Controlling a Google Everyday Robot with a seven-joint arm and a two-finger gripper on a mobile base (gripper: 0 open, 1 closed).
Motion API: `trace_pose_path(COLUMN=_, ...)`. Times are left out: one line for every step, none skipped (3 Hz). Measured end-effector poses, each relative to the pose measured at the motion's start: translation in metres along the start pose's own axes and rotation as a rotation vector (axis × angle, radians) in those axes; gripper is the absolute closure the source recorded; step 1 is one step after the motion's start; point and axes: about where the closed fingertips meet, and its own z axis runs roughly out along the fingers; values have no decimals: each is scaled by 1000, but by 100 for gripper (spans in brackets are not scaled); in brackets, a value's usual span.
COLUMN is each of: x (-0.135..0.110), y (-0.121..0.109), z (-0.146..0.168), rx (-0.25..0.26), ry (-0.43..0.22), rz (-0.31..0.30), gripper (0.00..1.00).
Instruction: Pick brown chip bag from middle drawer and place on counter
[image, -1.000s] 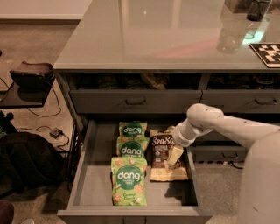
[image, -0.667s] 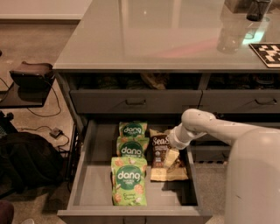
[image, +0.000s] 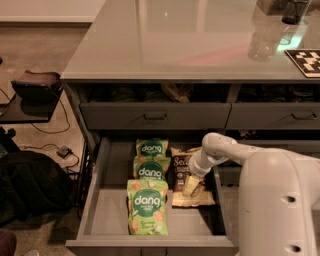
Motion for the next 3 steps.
trace_pose_path(x=4, y=-3, z=16, rx=-21, ry=4, rz=20, gripper=0)
trace_pose_path(x=3, y=-3, z=13, rx=-21, ry=4, rz=20, gripper=0)
trace_pose_path(x=3, y=-3, z=13, rx=-21, ry=4, rz=20, gripper=18)
